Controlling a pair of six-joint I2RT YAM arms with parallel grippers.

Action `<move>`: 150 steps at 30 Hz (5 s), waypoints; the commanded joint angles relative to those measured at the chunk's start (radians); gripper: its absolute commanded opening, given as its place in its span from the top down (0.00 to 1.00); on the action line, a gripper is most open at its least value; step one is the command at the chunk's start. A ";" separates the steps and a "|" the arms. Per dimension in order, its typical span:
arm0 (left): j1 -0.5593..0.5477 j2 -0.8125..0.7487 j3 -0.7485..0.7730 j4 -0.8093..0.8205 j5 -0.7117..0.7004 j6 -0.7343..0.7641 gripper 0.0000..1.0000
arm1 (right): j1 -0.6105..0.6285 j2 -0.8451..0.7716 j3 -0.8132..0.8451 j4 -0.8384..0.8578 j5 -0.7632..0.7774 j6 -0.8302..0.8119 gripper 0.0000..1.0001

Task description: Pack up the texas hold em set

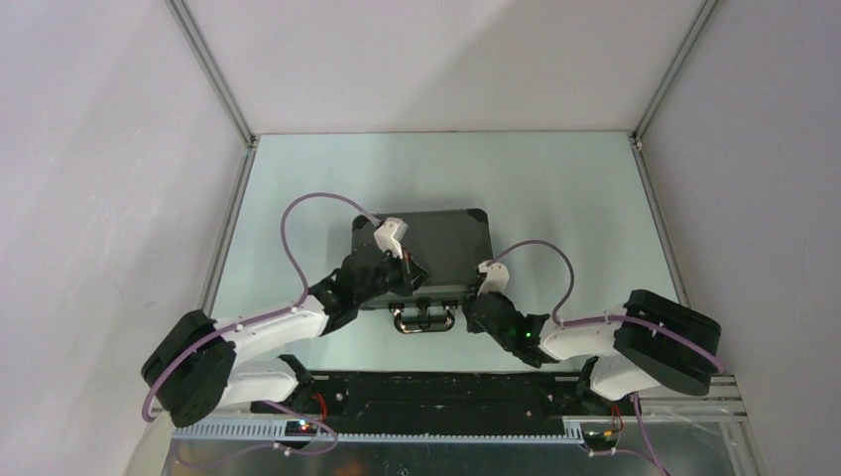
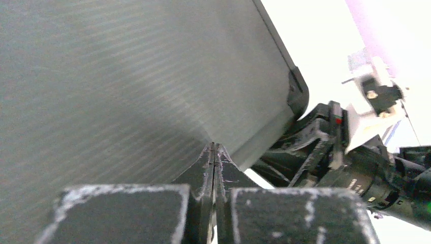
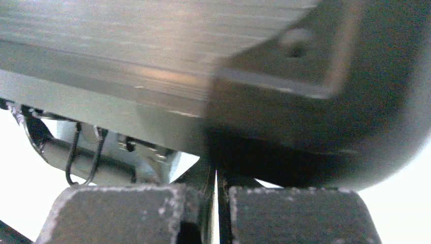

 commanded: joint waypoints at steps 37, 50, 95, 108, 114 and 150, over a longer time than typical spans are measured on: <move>0.129 0.089 0.055 -0.314 -0.050 0.073 1.00 | -0.030 -0.310 -0.015 -0.107 -0.225 -0.085 1.00; 0.129 0.137 0.050 -0.314 -0.028 0.077 1.00 | 0.105 0.088 -0.057 0.313 -0.138 -0.024 1.00; 0.130 0.125 -0.005 -0.246 -0.001 0.043 1.00 | 0.091 0.073 0.011 0.431 0.111 -0.221 1.00; 0.130 0.131 -0.007 -0.241 0.004 0.041 1.00 | 0.045 0.132 0.039 0.464 0.035 -0.221 1.00; 0.129 0.127 -0.009 -0.241 0.007 0.042 1.00 | 0.044 0.124 0.098 0.331 0.082 -0.202 1.00; 0.130 0.141 0.002 -0.237 0.020 0.048 1.00 | -0.006 0.107 0.051 0.320 -0.267 -0.002 1.00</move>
